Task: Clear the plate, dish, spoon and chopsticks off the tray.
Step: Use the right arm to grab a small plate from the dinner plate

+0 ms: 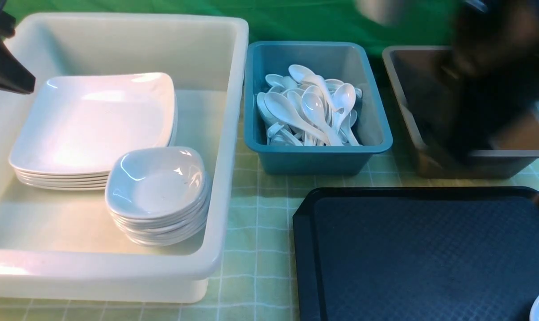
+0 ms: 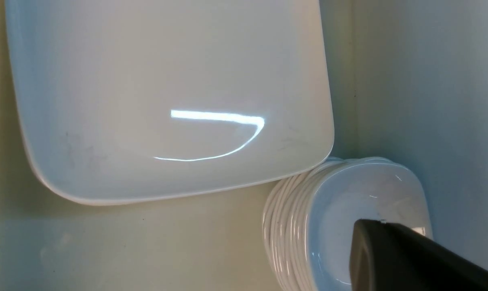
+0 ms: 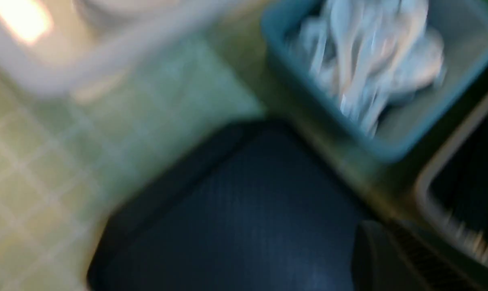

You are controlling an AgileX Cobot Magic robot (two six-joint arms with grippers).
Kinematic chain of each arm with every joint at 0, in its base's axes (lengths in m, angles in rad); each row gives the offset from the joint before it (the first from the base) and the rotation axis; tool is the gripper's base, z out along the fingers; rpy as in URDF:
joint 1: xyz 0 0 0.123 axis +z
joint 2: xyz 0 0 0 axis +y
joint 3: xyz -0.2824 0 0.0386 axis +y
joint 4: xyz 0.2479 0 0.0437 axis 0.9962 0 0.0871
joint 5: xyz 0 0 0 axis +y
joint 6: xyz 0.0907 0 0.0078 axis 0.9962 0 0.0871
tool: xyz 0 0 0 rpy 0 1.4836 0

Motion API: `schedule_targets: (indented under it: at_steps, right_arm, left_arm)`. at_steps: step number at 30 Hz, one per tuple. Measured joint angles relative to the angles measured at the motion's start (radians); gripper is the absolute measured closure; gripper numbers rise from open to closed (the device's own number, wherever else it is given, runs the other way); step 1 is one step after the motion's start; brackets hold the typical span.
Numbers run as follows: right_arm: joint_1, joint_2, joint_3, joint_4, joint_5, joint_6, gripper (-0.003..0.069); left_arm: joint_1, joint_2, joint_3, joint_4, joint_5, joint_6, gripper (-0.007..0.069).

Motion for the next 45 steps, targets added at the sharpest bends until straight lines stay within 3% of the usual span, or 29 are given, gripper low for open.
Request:
schedule_targets:
  at_steps: [2,8,11,13,19,31,45]
  right_arm:
    - [-0.029,-0.07,0.145,0.015,0.003,0.04,0.0578]
    - [-0.114,-0.161,0.628,0.019,0.006,0.144,0.0365]
    - [-0.143,-0.135,0.837,-0.05,-0.07,0.219,0.0232]
    - [-0.157,-0.117,0.893,-0.092,-0.122,0.262,0.0202]
    - [-0.188,-0.075,0.906,-0.134,-0.177,0.287,0.0196]
    - [-0.385,0.059,0.905,-0.176,-0.269,0.257,0.0237]
    - [-0.445,0.217,0.901,-0.245,-0.403,0.204,0.024]
  left_arm:
    - [0.0,0.0,0.0,0.0,-0.005,0.0,0.0638]
    - [0.0,0.0,0.0,0.005,-0.011,0.0,0.0638]
    - [0.0,0.0,0.0,0.005,-0.011,0.0,0.0638]
    - [0.0,0.0,0.0,0.005,-0.011,0.0,0.0638]
    - [0.0,0.0,0.0,0.004,-0.011,0.0,0.0638]
    - [0.0,0.0,0.0,-0.007,-0.012,0.02,0.0638]
    - [0.0,0.0,0.0,-0.023,-0.014,0.065,0.0638]
